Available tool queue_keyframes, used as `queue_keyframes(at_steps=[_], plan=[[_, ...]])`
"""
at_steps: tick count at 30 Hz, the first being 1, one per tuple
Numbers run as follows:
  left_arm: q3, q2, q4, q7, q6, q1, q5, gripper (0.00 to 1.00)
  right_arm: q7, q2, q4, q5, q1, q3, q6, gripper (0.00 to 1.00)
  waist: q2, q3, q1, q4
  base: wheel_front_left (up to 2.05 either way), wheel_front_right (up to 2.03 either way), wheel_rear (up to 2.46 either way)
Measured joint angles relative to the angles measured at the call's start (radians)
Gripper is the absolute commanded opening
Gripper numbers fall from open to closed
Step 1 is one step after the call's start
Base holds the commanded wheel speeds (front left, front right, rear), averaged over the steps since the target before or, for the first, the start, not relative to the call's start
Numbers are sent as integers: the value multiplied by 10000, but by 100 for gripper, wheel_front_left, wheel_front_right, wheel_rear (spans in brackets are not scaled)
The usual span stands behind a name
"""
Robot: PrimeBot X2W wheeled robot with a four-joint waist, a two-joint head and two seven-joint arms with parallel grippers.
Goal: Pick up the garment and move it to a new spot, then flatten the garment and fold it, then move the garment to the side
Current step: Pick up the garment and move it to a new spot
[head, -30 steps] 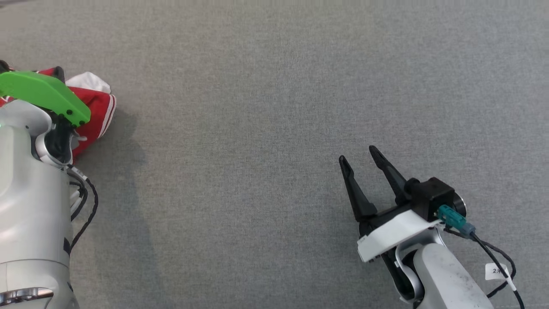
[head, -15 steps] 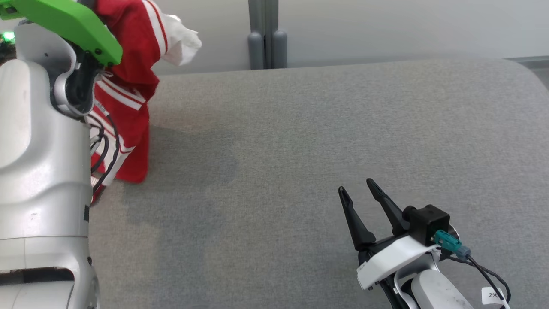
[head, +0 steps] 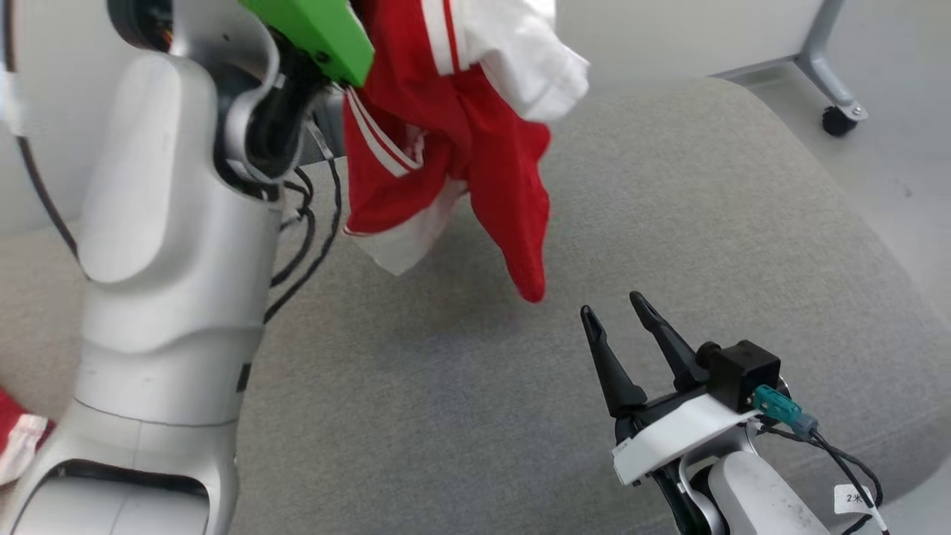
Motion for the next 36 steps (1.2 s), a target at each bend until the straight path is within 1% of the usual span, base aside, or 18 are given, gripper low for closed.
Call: queue_keyframes(at_steps=[3,6,10,14,15,19,23,25,27,31,36], plan=[[-972,-40,151,-265,224,514,-502,0,-40,-2,-50,132,-133,19,0,100,0,276,0,-523,0,0,0],[-1586,-61,809,-522,395,1099,-558,0,-58,-8,-50,313,-274,19,0,100,0,657,0,-926,0,0,0],[-1845,-21,2376,-571,667,1934,-454,0,-86,-6,-19,522,-304,-42,0,100,0,1224,0,-1320,0,0,0],[-2010,29,3839,-623,696,2519,-443,0,-88,-4,-65,602,-342,-213,0,100,0,1756,1,-1609,0,0,0],[-2036,29,3992,-727,635,2601,-447,100,-90,-6,-71,600,-339,-238,0,100,0,1834,1,-1619,0,0,0],[-2019,17,3967,-1505,230,2685,-675,100,-94,13,-90,491,-326,-458,2,100,0,1933,1,-1423,0,0,0],[-1900,2,3216,-2650,-63,3144,-1162,100,-98,13,-73,282,-198,-836,2,100,0,1890,1,-1068,0,0,0],[-1902,15,2857,-3012,-142,3544,-1246,100,-98,12,-52,188,-60,-991,2,100,0,1824,0,-847,0,0,0],[-1887,102,2520,-3402,-157,4027,-1250,100,-98,15,-27,48,88,-1166,2,100,0,1715,1,-565,0,0,0],[-1630,598,1877,-4157,-105,4968,-1239,100,-98,13,29,-125,392,-1444,0,100,0,1396,1,30,0,0,0],[-988,1147,947,-5055,410,6321,-1193,100,-96,15,38,-238,635,-1691,0,100,0,804,1,745,0,0,0]])
